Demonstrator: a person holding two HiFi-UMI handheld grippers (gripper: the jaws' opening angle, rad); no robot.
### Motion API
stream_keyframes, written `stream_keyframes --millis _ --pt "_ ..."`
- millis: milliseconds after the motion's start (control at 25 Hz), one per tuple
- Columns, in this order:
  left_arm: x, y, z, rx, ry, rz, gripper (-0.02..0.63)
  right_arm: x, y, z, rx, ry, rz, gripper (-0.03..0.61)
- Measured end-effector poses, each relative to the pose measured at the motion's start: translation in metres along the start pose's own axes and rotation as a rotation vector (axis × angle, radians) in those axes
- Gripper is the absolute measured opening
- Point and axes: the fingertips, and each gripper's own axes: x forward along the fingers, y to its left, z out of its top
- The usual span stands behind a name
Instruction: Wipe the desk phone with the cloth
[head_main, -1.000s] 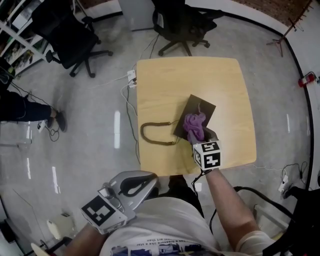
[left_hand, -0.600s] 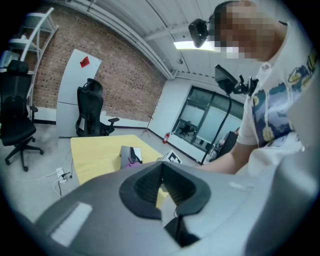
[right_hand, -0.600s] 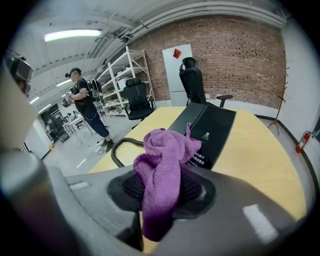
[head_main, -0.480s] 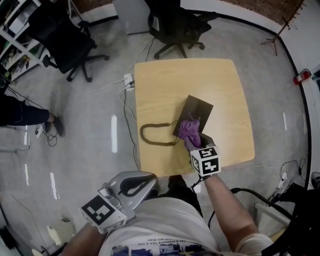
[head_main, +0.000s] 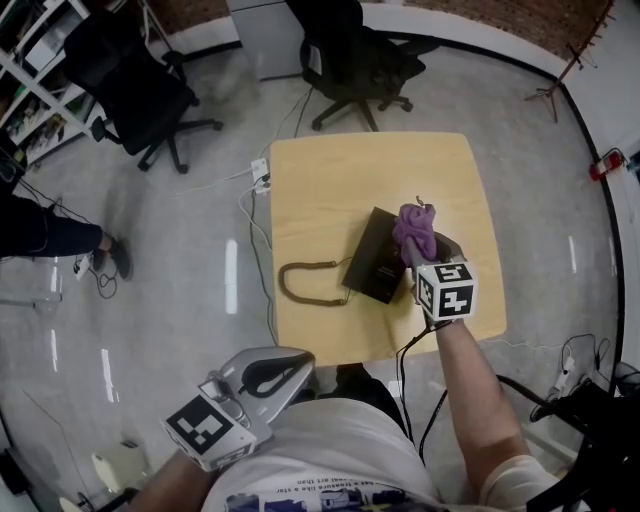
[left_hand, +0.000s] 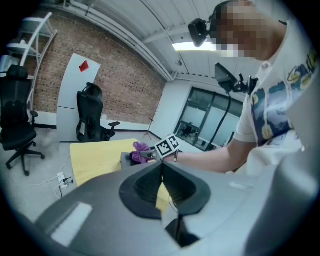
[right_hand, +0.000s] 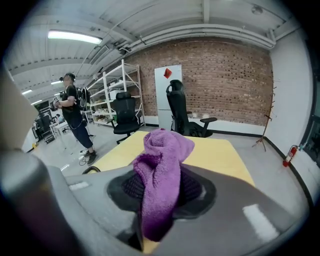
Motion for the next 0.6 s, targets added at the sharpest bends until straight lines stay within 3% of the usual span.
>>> stream_keyframes --millis 240,600 --pt "0.004 0.002 0.002 -0.005 0.011 0.023 0.003 0.009 0.001 -0.020 -0.003 0.041 0.011 0.121" --pt "0.013 -0.004 0.003 0.003 0.036 -0.005 0.005 0.000 0.041 -0.056 -0.005 0.088 0.071 0.121"
